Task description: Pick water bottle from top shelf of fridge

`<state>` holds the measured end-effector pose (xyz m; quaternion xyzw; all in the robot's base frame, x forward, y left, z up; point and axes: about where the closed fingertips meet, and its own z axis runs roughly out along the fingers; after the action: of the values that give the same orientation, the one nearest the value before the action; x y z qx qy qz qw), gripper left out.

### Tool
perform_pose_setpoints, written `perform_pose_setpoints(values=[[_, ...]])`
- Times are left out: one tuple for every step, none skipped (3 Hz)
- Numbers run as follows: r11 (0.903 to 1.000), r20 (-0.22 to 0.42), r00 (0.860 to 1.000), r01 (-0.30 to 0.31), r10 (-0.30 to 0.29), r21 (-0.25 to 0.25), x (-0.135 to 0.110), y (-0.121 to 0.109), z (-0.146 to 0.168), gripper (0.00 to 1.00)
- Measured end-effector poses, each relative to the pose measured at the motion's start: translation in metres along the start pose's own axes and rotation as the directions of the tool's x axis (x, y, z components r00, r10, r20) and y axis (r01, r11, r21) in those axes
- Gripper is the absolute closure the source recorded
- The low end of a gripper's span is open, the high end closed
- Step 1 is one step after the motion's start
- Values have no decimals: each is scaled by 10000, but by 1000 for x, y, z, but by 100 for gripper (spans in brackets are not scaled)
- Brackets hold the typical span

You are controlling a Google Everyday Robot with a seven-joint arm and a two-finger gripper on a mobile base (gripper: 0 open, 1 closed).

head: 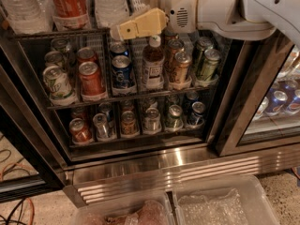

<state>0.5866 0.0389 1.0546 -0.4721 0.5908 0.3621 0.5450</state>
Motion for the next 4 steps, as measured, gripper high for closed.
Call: perform_pose_setpoints(values=[[9971,144,9999,-2,13,-762,-7,-4,7,0],[9859,161,9998,121,-95,-1672,-12,-3,18,0],[9738,133,9999,101,-72,-2273,-11,-1,25,0],[9643,72,10000,-41,62,-2648,-6,0,30,0]])
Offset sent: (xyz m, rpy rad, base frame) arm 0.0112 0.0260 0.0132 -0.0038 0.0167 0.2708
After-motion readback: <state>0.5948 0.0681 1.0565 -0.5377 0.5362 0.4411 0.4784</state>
